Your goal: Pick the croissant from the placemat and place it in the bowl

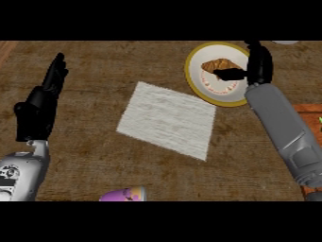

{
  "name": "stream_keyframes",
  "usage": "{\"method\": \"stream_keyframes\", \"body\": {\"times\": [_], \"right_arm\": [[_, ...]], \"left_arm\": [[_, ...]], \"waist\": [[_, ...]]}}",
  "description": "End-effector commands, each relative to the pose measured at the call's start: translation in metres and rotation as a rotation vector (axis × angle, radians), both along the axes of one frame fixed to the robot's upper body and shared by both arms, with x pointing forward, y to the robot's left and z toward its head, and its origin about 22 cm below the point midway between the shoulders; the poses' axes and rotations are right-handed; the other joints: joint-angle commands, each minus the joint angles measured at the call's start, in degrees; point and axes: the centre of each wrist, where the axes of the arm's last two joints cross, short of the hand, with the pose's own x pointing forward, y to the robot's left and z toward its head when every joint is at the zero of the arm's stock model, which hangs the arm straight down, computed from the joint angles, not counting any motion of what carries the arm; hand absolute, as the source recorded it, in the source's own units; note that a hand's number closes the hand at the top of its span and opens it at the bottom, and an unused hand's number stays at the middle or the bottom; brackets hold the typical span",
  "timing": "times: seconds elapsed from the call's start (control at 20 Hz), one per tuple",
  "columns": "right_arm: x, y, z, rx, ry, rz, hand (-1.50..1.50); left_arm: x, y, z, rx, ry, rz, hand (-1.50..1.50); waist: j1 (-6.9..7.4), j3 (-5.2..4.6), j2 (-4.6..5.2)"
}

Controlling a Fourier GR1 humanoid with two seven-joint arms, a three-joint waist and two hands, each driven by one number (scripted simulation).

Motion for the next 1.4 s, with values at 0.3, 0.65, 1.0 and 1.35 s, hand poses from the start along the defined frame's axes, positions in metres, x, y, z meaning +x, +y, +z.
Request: {"method": "stream_keyframes", "body": {"times": [0.3, 0.65, 1.0, 1.35], "right_arm": [[-0.008, -0.044, -0.012, 0.218, -0.119, 0.023, -1.50], [-0.029, -0.089, -0.032, 0.348, -0.119, 0.091, -1.50], [-0.066, -0.114, -0.053, 0.405, -0.134, 0.233, -1.50], [-0.108, -0.127, -0.063, 0.405, -0.138, 0.278, -1.50]], "left_arm": [[-0.004, -0.002, -0.004, 0.004, 0.018, 0.030, 0.00], [-0.002, 0.024, 0.007, 0.006, 0.035, 0.051, 0.00], [-0.021, 0.025, -0.022, 0.010, 0.028, 0.094, 0.00], [-0.017, 0.041, 0.006, 0.014, 0.041, 0.078, 0.00]], "waist": [[-2.04, -0.15, -1.09], [-3.60, -0.23, -1.79], [-4.69, -0.31, -2.24], [-4.50, -0.30, -2.14]]}}
